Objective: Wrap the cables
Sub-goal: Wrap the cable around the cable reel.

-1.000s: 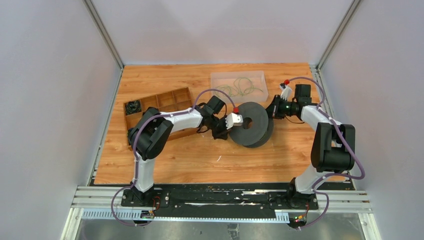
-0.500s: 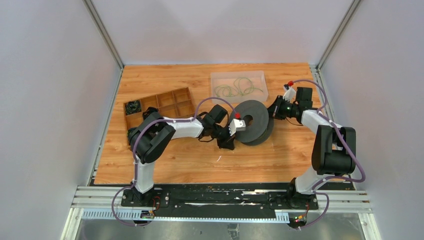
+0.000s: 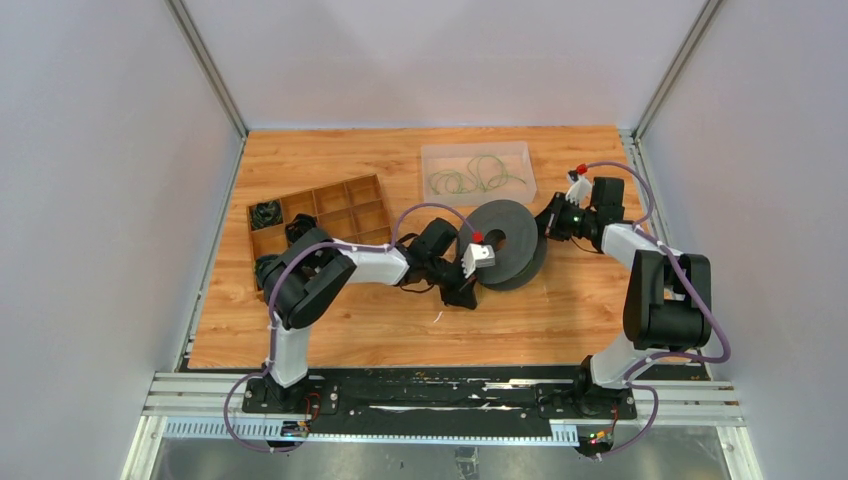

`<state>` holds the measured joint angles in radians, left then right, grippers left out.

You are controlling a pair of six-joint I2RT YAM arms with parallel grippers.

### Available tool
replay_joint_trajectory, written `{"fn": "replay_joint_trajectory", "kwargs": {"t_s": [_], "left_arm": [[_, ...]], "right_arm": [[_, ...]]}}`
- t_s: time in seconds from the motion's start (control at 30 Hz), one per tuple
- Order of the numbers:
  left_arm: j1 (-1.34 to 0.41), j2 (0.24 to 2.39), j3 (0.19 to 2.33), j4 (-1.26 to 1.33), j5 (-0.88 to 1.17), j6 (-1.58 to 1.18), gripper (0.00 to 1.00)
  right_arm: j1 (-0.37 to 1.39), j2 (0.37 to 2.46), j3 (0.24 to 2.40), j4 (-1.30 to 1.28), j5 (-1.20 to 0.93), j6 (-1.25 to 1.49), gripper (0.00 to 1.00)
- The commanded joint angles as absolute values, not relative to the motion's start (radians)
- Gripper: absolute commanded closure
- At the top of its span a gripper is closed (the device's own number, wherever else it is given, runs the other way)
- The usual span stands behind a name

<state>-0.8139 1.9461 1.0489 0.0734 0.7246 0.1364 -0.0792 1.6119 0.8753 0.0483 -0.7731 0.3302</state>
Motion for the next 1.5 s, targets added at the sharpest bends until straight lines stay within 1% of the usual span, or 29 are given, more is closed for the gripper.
{"fn": "replay_joint_trajectory", "kwargs": {"t_s": [0.0, 0.07, 0.13, 0.37, 0.57, 0.63, 0.7, 0.8, 0.97, 1.0, 1.03, 1.2, 1.33, 1.47], "left_arm": [[-0.86, 1.951, 1.038, 0.166, 0.734, 0.126, 1.0], [-0.867, 1.951, 1.041, 0.166, 0.742, 0.128, 0.98], [-0.867, 1.947, 1.04, 0.167, 0.748, 0.135, 0.94], [-0.867, 1.905, 1.015, 0.213, 0.766, 0.136, 0.76], [-0.857, 1.836, 0.966, 0.211, 0.824, 0.225, 0.67], [-0.838, 1.8, 0.961, 0.151, 0.845, 0.284, 0.62], [-0.809, 1.765, 0.991, 0.006, 0.846, 0.379, 0.54], [-0.74, 1.723, 1.04, -0.19, 0.791, 0.484, 0.5], [-0.607, 1.696, 1.109, -0.372, 0.712, 0.445, 0.44], [-0.556, 1.717, 1.146, -0.393, 0.691, 0.361, 0.36], [-0.547, 1.733, 1.159, -0.39, 0.682, 0.324, 0.34], [-0.514, 1.845, 1.231, -0.334, 0.716, 0.19, 0.31], [-0.493, 1.92, 1.298, -0.328, 0.715, 0.185, 0.3], [-0.469, 2.004, 1.347, -0.299, 0.743, 0.105, 0.29]], "right_arm": [[-0.084, 1.647, 0.842, 0.056, -0.661, 0.258, 0.99], [-0.084, 1.655, 0.847, 0.053, -0.661, 0.241, 0.99], [-0.084, 1.668, 0.858, 0.038, -0.667, 0.215, 0.99], [-0.084, 1.714, 0.897, 0.0, -0.714, 0.139, 0.99], [-0.084, 1.736, 0.919, -0.022, -0.722, 0.103, 0.99], [-0.084, 1.741, 0.932, -0.033, -0.723, 0.094, 0.99], [-0.084, 1.749, 0.941, -0.041, -0.723, 0.086, 0.99], [-0.084, 1.754, 0.951, -0.045, -0.723, 0.077, 0.99], [-0.084, 1.759, 0.967, -0.059, -0.714, 0.058, 0.99], [-0.084, 1.755, 0.972, -0.059, -0.707, 0.052, 0.99], [-0.084, 1.755, 0.975, -0.059, -0.707, 0.052, 0.99], [-0.084, 1.751, 0.974, -0.062, -0.713, 0.057, 0.99], [-0.084, 1.74, 0.969, -0.064, -0.716, 0.057, 0.99], [-0.084, 1.731, 0.969, -0.064, -0.718, 0.058, 0.99]]}}
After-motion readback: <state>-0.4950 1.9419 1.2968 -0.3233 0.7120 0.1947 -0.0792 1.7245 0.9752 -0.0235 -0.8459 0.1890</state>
